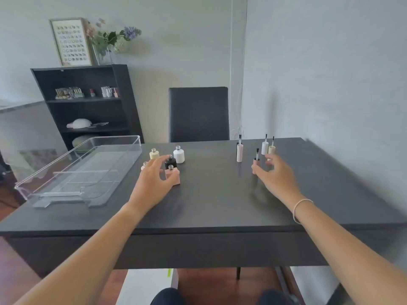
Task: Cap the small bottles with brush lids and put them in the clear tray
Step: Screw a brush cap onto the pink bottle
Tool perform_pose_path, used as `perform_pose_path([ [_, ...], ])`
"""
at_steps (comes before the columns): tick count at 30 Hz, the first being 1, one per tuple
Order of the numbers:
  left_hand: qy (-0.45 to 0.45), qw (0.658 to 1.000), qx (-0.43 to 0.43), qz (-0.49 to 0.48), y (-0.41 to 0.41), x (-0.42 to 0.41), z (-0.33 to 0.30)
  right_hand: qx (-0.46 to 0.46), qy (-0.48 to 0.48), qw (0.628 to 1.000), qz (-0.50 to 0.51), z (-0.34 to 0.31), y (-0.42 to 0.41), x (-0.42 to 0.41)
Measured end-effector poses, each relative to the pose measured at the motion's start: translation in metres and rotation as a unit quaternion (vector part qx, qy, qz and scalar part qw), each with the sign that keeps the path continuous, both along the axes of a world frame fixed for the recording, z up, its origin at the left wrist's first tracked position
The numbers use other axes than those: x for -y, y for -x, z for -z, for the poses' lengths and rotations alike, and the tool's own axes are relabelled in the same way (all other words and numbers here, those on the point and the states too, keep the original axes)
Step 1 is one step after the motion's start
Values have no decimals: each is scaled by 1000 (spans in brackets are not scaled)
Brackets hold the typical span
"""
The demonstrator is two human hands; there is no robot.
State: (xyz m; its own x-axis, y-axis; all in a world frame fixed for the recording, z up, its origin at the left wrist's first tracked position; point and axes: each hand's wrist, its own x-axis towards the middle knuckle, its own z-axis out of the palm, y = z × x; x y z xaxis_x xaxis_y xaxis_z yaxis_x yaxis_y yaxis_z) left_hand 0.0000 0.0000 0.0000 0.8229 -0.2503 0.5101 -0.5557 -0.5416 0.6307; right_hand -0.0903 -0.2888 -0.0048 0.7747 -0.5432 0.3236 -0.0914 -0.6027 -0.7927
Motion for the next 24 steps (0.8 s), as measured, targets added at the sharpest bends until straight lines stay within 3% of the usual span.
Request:
perform_pose_path([
  [7, -2, 998, -65, -24, 0, 1, 6, -29, 22, 999, 8, 2, -14, 0],
  [13, -3, 997, -71, -30, -3, 3, 7, -27, 31, 999, 10, 0, -25, -5],
  [20, 17, 997, -74, -3, -5, 12, 6, 2, 22, 998, -56, -1, -35, -25],
  [24, 45, 997, -34, 44, -2, 34, -3, 42, 14, 992, -120, -4, -46, -41],
])
